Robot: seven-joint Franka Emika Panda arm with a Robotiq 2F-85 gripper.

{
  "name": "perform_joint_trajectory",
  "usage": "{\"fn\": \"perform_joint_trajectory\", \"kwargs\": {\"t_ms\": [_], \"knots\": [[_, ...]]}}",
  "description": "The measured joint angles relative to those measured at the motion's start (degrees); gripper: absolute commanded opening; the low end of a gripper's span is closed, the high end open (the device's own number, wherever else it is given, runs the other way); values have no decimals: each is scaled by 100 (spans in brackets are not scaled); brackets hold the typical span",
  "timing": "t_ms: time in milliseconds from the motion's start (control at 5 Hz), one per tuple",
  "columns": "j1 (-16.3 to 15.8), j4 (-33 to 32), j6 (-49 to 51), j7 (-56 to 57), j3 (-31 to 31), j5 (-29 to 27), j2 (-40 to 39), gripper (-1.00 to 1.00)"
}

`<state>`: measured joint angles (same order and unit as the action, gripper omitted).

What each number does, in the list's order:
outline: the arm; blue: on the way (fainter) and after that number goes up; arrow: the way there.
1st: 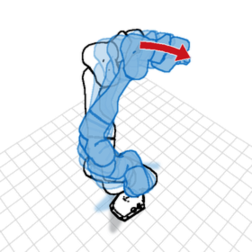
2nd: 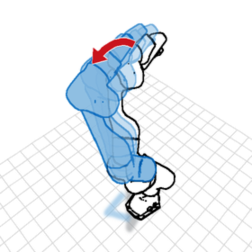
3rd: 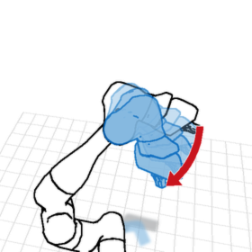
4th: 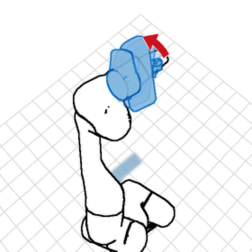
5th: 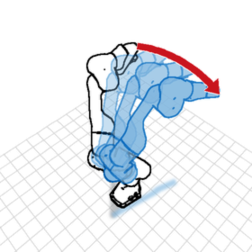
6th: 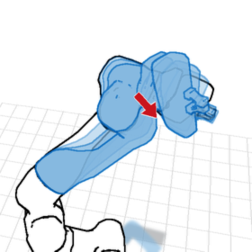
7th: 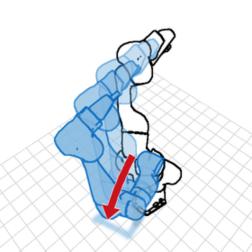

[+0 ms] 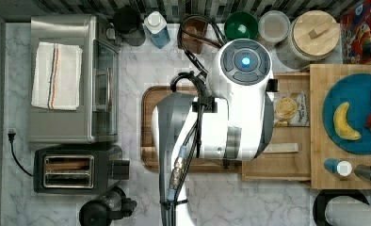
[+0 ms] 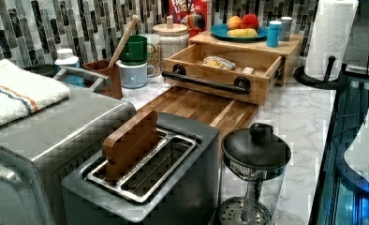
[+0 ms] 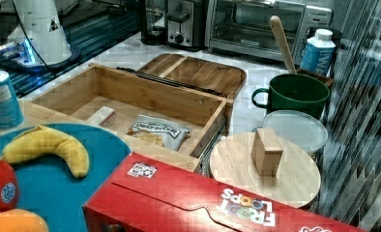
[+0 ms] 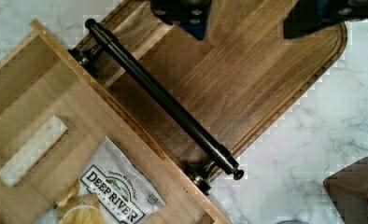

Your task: Close the drawer.

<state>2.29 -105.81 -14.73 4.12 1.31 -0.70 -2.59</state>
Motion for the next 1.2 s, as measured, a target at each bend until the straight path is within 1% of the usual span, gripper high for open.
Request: {"fn": "perform_joint_trajectory", "kwargs": {"t_ms": [400, 600, 800, 1000, 1200], "knots": [[69, -34, -74, 2, 0, 0, -12, -100], [88, -84, -87, 2, 20, 0, -17, 100], [95, -218, -274, 21, 23, -4, 9, 100], [83, -336, -214, 202, 23, -1, -17, 100], [141, -526, -225, 896, -88, -5, -44, 100]]}}
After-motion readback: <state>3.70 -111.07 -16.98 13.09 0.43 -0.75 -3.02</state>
